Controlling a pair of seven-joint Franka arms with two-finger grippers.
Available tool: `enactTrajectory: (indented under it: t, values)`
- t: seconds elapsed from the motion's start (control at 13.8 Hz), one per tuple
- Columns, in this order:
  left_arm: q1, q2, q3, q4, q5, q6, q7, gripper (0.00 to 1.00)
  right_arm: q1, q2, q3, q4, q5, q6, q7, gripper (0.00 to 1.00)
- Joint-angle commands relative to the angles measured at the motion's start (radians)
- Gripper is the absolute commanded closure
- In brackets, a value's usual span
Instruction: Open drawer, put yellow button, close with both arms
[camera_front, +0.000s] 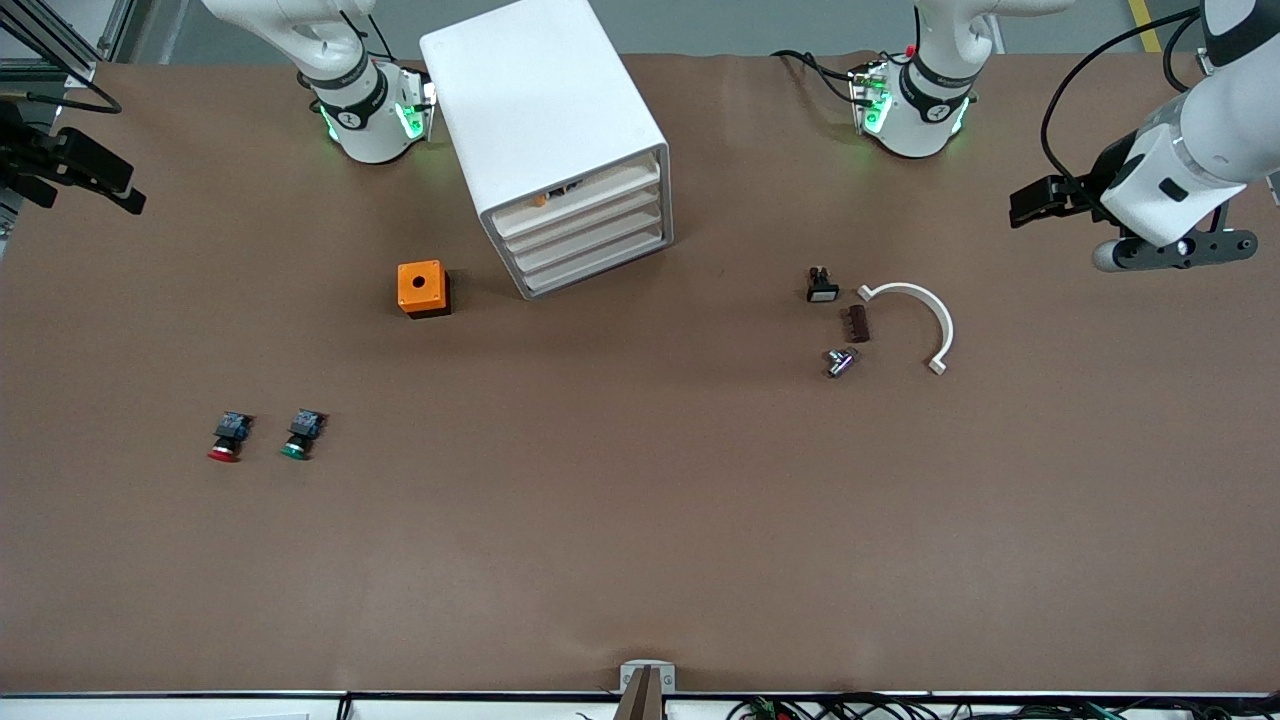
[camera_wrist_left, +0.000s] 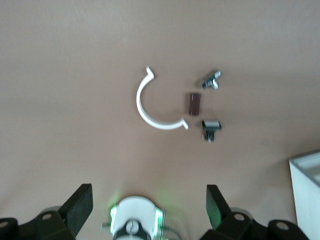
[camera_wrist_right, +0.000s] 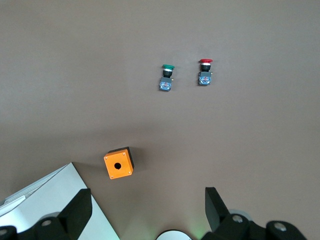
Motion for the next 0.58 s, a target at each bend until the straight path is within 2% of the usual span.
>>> enactTrajectory:
  t: [0.0, 0.22, 0.51]
  values:
    - [-0.001, -0.052, 0.000, -0.101, 0.028, 0.164, 0.021, 0.00, -0.006, -0.027, -0.001, -0.029, -0.005, 0.015, -0.046, 0.00]
    - [0.011, -0.029, 0.001, -0.060, 0.036, 0.215, 0.041, 0.00, -0.003, -0.024, -0.003, -0.029, 0.000, 0.019, -0.049, 0.00]
    - [0.020, 0.005, 0.003, 0.081, 0.034, 0.149, 0.043, 0.00, -0.009, -0.023, -0.004, -0.029, 0.035, 0.028, -0.049, 0.00]
